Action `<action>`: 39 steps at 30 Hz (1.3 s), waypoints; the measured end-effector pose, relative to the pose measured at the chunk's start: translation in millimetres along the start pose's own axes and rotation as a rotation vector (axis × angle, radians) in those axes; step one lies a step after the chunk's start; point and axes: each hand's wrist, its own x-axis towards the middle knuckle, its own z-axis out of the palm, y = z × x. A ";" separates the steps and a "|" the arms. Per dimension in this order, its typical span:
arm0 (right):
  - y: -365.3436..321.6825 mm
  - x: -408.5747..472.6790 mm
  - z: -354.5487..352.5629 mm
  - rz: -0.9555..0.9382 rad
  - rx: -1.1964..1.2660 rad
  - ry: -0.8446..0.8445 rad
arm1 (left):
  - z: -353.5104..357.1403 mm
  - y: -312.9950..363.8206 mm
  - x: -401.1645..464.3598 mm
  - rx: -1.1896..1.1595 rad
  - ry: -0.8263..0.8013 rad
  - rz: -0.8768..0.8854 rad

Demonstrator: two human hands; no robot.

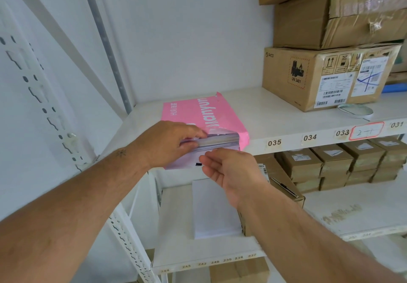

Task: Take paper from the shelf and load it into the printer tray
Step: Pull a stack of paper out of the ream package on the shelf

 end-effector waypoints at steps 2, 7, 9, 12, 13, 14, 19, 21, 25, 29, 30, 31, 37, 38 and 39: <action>2.2 -0.6 0.7 0.006 0.013 -0.010 | 0.3 -1.2 -3.8 -0.014 0.014 0.003; 8.1 2.9 6.3 0.007 0.047 0.012 | 3.2 -3.6 -5.6 0.014 0.031 0.042; 9.9 6.2 8.4 0.001 0.060 0.025 | 4.8 -4.9 -5.8 0.032 0.041 0.059; 12.4 10.5 11.2 -0.010 0.066 0.043 | 7.4 -5.5 -6.6 0.029 0.069 0.064; 13.1 11.4 12.0 -0.013 0.069 0.047 | 8.4 -5.8 -6.6 0.031 0.077 0.062; 13.7 11.9 12.5 -0.016 0.073 0.050 | 9.2 -6.3 -6.5 0.035 0.082 0.059; 17.7 14.4 13.3 -0.031 0.075 0.063 | 9.6 -6.5 -6.0 0.039 0.081 0.058; 19.0 14.6 13.3 -0.038 0.066 0.070 | 9.2 -5.8 -6.1 0.042 0.077 0.057; 19.4 13.8 12.7 -0.048 0.051 0.076 | 9.0 -6.1 -6.1 0.045 0.076 0.059; 18.9 12.6 12.0 -0.048 0.049 0.075 | 9.4 -6.6 -6.3 0.039 0.073 0.062; 18.9 12.5 12.0 -0.047 0.046 0.074 | 9.2 -6.8 -6.2 0.035 0.075 0.063; 19.1 12.6 11.9 -0.047 0.043 0.073 | 9.2 -7.0 -6.2 0.034 0.075 0.062; 20.5 14.2 10.3 -0.050 0.036 0.082 | 9.3 -6.8 -6.7 0.032 0.083 0.069; 20.6 14.3 10.1 -0.050 0.034 0.084 | 9.3 -6.7 -6.7 0.032 0.087 0.073; 20.9 14.5 9.9 -0.051 0.032 0.084 | 9.3 -6.7 -6.6 0.038 0.088 0.076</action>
